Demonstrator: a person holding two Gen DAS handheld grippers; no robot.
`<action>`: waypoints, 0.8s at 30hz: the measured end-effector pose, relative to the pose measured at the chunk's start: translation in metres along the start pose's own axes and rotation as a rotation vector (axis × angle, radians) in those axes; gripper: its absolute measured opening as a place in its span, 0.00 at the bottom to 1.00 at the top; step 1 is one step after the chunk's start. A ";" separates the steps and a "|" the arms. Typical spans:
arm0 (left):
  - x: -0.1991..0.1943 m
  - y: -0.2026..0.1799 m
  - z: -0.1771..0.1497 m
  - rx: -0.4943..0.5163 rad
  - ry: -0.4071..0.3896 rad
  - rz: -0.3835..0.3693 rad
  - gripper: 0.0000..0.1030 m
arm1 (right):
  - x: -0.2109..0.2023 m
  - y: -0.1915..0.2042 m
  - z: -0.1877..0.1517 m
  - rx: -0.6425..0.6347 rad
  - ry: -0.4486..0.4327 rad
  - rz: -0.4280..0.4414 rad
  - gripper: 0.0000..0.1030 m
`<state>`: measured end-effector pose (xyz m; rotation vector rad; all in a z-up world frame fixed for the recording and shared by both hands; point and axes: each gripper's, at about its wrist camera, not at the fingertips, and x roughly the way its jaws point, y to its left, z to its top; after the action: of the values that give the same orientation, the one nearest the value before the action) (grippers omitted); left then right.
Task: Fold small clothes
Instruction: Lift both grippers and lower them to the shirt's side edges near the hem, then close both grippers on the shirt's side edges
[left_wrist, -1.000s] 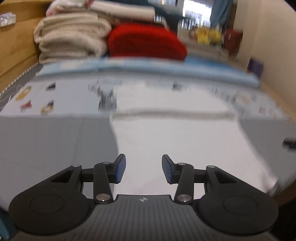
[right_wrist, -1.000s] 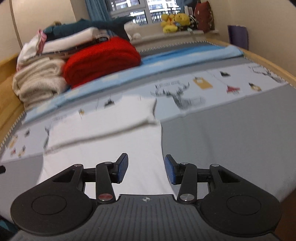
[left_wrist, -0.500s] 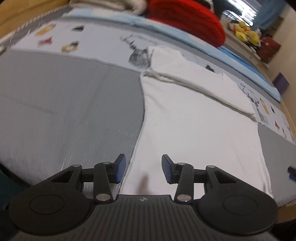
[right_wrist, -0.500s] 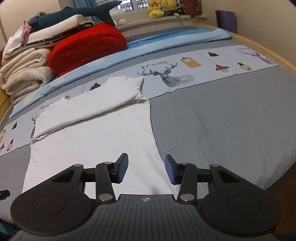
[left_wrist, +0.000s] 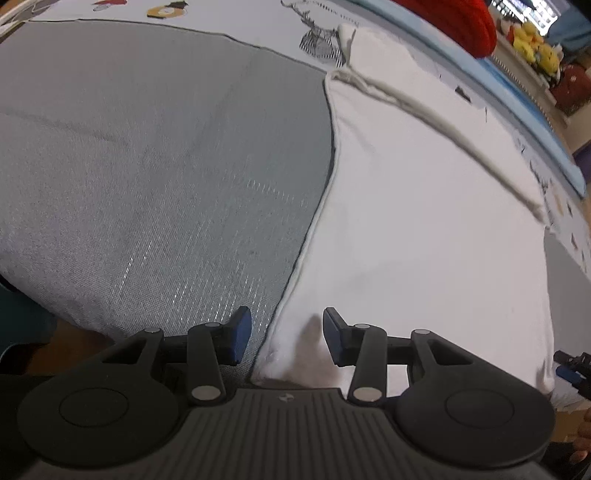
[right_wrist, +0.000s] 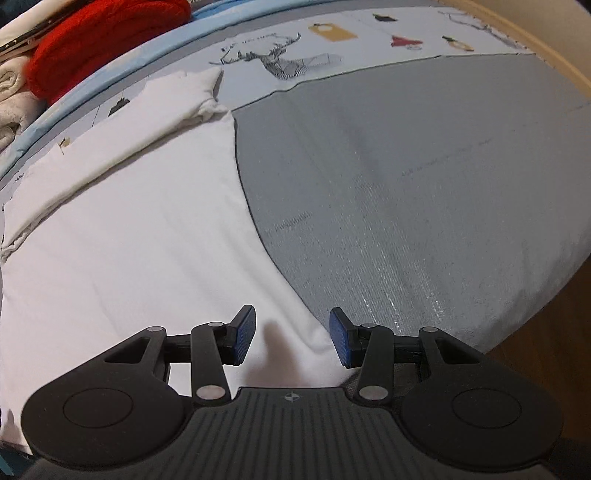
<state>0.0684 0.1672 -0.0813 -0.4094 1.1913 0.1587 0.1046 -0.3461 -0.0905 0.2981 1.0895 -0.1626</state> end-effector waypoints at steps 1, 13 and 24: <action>0.001 -0.001 -0.001 0.012 0.003 0.005 0.46 | 0.002 -0.001 0.000 -0.006 0.007 -0.005 0.45; 0.008 -0.028 -0.017 0.232 -0.016 0.098 0.36 | 0.021 0.002 -0.010 -0.085 0.067 -0.061 0.46; 0.006 -0.032 -0.020 0.291 -0.016 0.089 0.12 | 0.014 0.001 -0.013 -0.106 0.051 -0.014 0.10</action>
<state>0.0640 0.1291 -0.0861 -0.0998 1.1960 0.0639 0.0997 -0.3409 -0.1081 0.2004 1.1469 -0.1100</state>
